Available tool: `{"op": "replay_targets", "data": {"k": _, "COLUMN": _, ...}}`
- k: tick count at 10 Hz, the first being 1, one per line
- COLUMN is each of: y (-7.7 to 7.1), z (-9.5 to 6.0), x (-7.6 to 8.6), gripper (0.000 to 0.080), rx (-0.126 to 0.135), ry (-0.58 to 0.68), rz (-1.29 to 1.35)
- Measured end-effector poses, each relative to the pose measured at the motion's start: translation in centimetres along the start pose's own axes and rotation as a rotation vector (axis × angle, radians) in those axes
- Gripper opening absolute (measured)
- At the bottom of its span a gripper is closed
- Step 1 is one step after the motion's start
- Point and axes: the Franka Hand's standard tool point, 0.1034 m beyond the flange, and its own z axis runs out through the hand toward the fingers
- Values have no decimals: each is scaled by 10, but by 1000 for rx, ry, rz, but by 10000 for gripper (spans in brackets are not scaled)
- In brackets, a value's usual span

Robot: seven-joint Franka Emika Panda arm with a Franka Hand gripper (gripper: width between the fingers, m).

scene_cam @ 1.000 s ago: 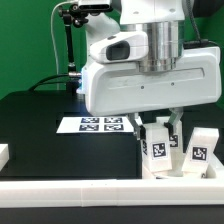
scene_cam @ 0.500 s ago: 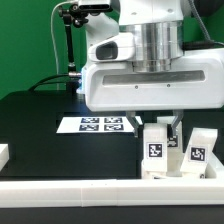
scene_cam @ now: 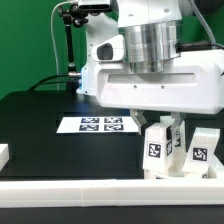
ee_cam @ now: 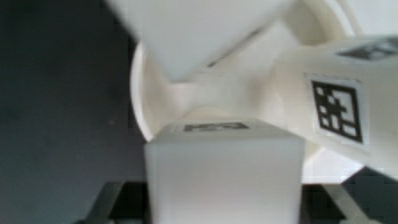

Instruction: Assemble stool

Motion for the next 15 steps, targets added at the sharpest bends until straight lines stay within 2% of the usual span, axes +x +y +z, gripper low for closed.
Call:
{"op": "replay_targets", "data": {"k": 3, "y": -4, "z": 0, "x": -4, "gripper": 340, "rx": 11, "ry": -2, "rz": 282}}
{"op": "replay_targets", "data": {"k": 11, "y": -6, "z": 1, "x": -5, "gripper": 340, "rx": 21, "ry": -13, "rz": 734}}
{"op": "replay_targets", "data": {"k": 12, "y": -7, "z": 2, "x": -3, "gripper": 340, "rx": 55, "ry": -10, "rz": 843}}
{"op": "replay_targets", "data": {"k": 15, "y": -13, "z": 2, "x": -3, "gripper": 340, "rx": 131, "ry": -15, "rz": 1107}}
